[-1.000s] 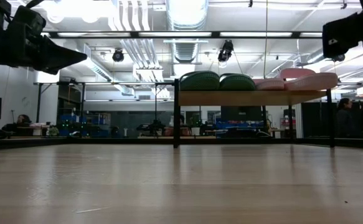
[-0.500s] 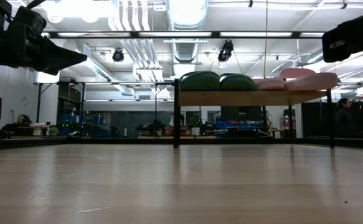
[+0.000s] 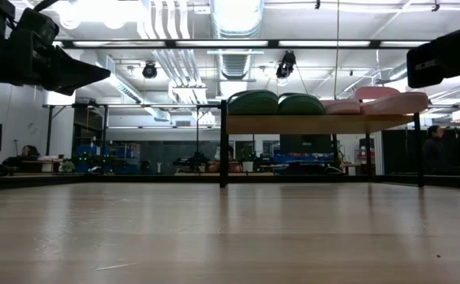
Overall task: Pick and place slides into the shelf
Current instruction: Return to Home Position
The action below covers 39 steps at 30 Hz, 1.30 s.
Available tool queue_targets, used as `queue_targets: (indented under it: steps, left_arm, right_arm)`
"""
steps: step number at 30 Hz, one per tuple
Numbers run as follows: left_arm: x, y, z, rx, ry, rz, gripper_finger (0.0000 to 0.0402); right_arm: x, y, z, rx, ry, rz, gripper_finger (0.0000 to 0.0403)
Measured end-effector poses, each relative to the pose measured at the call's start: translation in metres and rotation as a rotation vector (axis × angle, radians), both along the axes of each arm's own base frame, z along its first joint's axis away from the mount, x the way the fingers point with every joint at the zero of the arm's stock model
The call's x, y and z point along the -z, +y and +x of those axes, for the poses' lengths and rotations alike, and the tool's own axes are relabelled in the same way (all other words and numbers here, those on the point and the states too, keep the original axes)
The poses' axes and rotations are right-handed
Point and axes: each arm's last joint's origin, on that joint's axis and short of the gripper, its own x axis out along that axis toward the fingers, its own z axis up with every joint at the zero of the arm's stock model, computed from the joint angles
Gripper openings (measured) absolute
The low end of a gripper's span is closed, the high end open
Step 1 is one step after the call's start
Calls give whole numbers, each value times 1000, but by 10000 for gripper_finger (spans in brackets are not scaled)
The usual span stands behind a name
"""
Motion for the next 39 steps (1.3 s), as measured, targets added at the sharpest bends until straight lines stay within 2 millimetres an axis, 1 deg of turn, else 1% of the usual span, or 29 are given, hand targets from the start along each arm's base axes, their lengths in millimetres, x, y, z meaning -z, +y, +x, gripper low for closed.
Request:
queue_targets:
  steps: [39]
  left_arm:
    - [5, 0, 1, 0, 16, -2, 0]
  right_arm:
    - [-1, 0, 0, 3, 4, 11, 8]
